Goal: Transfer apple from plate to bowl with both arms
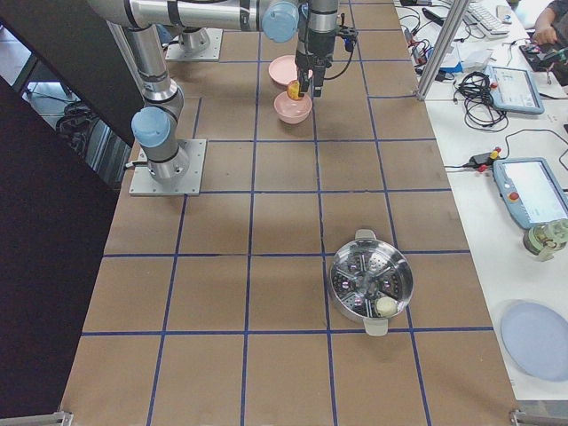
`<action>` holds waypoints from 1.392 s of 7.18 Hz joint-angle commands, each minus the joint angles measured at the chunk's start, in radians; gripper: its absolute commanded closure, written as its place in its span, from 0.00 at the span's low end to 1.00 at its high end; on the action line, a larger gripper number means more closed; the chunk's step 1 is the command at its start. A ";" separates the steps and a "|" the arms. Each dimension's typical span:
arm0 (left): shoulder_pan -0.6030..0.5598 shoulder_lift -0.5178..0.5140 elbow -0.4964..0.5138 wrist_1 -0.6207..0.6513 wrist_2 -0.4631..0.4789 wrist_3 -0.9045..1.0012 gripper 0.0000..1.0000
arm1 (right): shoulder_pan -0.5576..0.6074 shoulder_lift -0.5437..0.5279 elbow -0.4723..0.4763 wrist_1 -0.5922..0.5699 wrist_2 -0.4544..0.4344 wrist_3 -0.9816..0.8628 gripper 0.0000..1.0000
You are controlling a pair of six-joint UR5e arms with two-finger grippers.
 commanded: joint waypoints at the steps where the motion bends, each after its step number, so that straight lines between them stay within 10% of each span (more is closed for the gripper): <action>1: -0.017 -0.053 -0.011 0.075 -0.004 -0.023 0.90 | 0.000 0.000 0.004 -0.001 -0.006 0.001 0.00; 3: -0.018 -0.044 -0.020 0.075 -0.027 -0.019 0.01 | 0.001 -0.001 0.004 -0.001 -0.006 0.001 0.00; 8: 0.081 0.187 -0.098 0.008 -0.033 0.074 0.00 | 0.015 -0.017 -0.002 -0.001 0.068 0.012 0.00; 10: 0.234 0.365 -0.083 -0.229 -0.022 0.316 0.00 | 0.023 -0.017 -0.004 -0.007 0.172 0.015 0.00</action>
